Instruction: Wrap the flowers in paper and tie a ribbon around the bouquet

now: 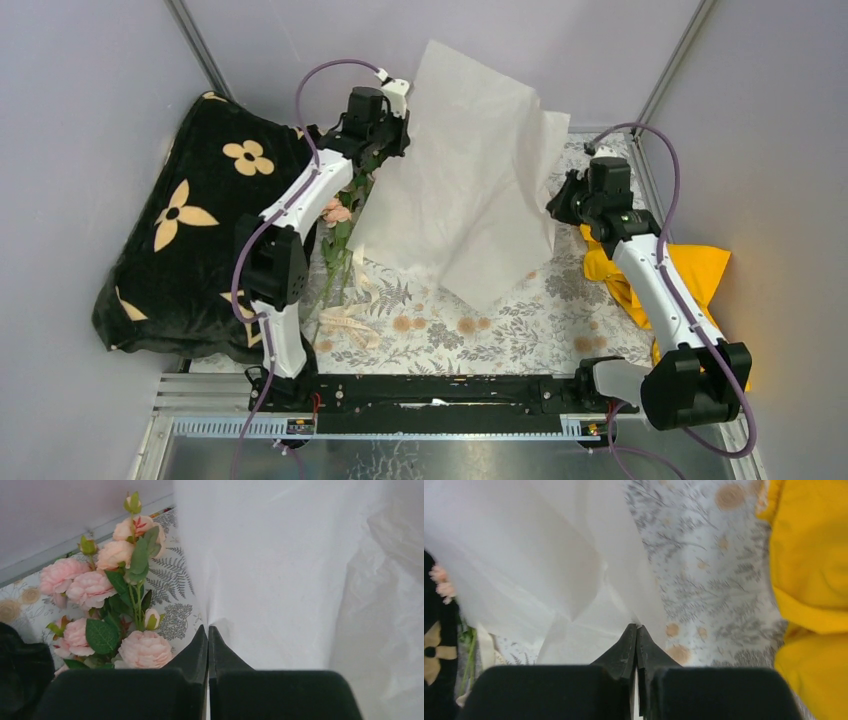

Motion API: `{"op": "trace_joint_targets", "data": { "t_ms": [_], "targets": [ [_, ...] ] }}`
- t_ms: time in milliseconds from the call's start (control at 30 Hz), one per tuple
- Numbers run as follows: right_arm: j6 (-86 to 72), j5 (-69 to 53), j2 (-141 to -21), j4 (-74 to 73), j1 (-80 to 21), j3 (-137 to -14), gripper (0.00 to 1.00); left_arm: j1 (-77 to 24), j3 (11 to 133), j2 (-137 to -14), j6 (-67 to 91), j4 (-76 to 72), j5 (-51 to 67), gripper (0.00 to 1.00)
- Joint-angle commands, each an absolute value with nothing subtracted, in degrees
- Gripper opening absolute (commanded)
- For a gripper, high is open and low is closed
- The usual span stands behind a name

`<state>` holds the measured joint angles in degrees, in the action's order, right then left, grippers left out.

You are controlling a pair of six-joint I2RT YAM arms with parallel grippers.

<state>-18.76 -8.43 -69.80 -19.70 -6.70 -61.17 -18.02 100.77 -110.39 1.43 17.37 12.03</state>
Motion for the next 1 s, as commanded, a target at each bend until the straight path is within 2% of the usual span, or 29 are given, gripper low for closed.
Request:
{"op": "trace_joint_targets", "data": {
  "t_ms": [0, 33, 67, 100, 167, 300, 367, 433, 500, 567, 700, 867, 933, 967],
  "targets": [
    [-20.6, 4.3, -65.7, -23.1, -6.4, -57.8, 0.18, -19.2, 105.0, -115.5, -4.5, 21.8, 10.2, 0.0],
    [-21.3, 6.8, -64.2, -23.0, -5.9, -56.7, 0.46, -19.5, 106.1, -117.2, -4.9, 21.9, 9.6, 0.0],
    [-22.0, 9.3, -62.0, -22.5, -5.2, -55.5, 0.67, -20.1, 107.0, -118.4, -5.7, 22.0, 8.8, 0.0],
    [-22.7, 11.9, -59.8, -21.8, -4.6, -54.6, 0.79, -20.9, 107.9, -119.8, -6.7, 21.9, 7.5, 0.0],
    [-22.8, 17.0, -54.9, -20.4, -4.0, -53.7, 0.86, -22.3, 109.8, -122.4, -9.0, 22.0, 5.7, 0.0],
    [-18.8, 23.4, -50.1, -19.3, -4.0, -55.6, 0.88, -24.4, 114.1, -127.2, -10.3, 21.9, 2.9, 0.0],
    [-15.9, 23.3, -51.3, -20.7, -4.0, -57.9, 0.84, -24.8, 115.9, -129.1, -10.1, 21.3, 1.6, 0.0],
    [-14.0, 19.5, -54.5, -22.5, -4.0, -60.8, 0.78, -25.2, 116.5, -130.2, -10.4, 19.9, 0.4, 0.0],
    [-13.2, 11.2, -59.0, -23.9, -4.4, -62.9, 0.71, -25.7, 116.3, -130.9, -12.1, 18.1, 0.2, 0.0],
    [-12.3, 3.7, -63.8, -24.5, -6.7, -64.0, 0.68, -26.1, 116.4, -131.6, -14.0, 16.6, -0.5, 0.0],
    [-10.9, 5.0, -71.8, -23.3, -14.9, -63.6, 0.66, -27.4, 117.7, -133.1, -18.4, 14.4, -4.5, 0.0],
    [-15.0, -1.2, -79.4, -20.1, -16.3, -59.8, 0.6, -27.8, 120.8, -135.3, -20.7, 13.4, -7.8, 0.0],
    [-16.7, -2.9, -82.0, -17.9, -16.3, -57.3, 0.6, -27.8, 122.0, -136.1, -20.3, 13.5, -8.5, 0.03],
    [-17.5, -3.7, -83.1, -16.3, -16.3, -56.0, 0.59, -27.9, 122.2, -136.1, -20.1, 13.7, -8.6, 0.09]
  ]
}}
